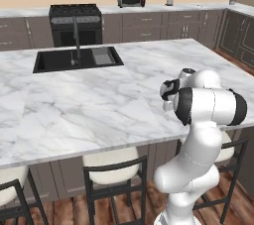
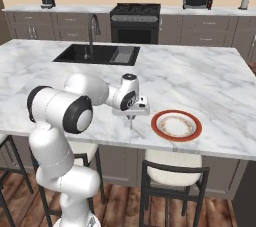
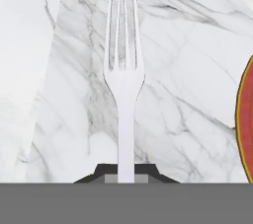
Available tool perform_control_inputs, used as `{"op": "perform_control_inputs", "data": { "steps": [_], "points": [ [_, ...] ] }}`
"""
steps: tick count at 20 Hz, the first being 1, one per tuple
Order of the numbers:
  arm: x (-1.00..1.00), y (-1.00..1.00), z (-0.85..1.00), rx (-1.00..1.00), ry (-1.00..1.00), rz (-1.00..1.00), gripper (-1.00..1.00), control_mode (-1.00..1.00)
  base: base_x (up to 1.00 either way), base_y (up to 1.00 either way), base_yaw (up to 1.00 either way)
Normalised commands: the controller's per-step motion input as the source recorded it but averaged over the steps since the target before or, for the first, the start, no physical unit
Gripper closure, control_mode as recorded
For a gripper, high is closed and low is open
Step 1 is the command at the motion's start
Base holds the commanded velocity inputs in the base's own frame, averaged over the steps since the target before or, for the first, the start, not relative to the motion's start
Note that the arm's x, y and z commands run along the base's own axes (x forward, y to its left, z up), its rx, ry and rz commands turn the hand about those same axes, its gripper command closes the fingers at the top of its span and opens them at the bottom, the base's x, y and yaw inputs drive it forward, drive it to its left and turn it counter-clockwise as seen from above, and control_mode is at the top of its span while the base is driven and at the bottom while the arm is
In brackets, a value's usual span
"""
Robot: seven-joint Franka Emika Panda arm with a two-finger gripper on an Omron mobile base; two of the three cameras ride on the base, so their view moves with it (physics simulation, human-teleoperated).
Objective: Take the fork and place it on the left side of the plate. Then take the spoon and place it on the right side of the plate. Make sure they're directly next to the plate.
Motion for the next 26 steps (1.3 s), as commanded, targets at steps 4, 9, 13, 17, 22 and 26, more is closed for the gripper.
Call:
{"op": "perform_control_inputs", "data": {
  "steps": [4,9,13,17,22,26],
  "points": [
    [0.29,-0.04,-0.29,0.02,0.00,0.03,1.00,-1.00,0.00,0.00,0.00],
    [0.16,-0.10,-0.20,0.02,0.00,0.00,1.00,-1.00,0.00,0.00,0.00],
    [0.00,-0.17,-0.06,0.03,0.00,0.00,1.00,-1.00,0.00,0.00,0.00],
    [0.00,-0.15,-0.10,0.01,0.00,0.00,1.00,-1.00,0.00,0.00,0.00],
    [0.05,-0.03,-0.15,0.00,0.00,0.00,-1.00,-1.00,0.00,0.00,0.00],
    [-0.08,-0.01,0.15,0.01,-0.01,0.00,-1.00,-1.00,0.00,0.00,0.00]
  ]
}}
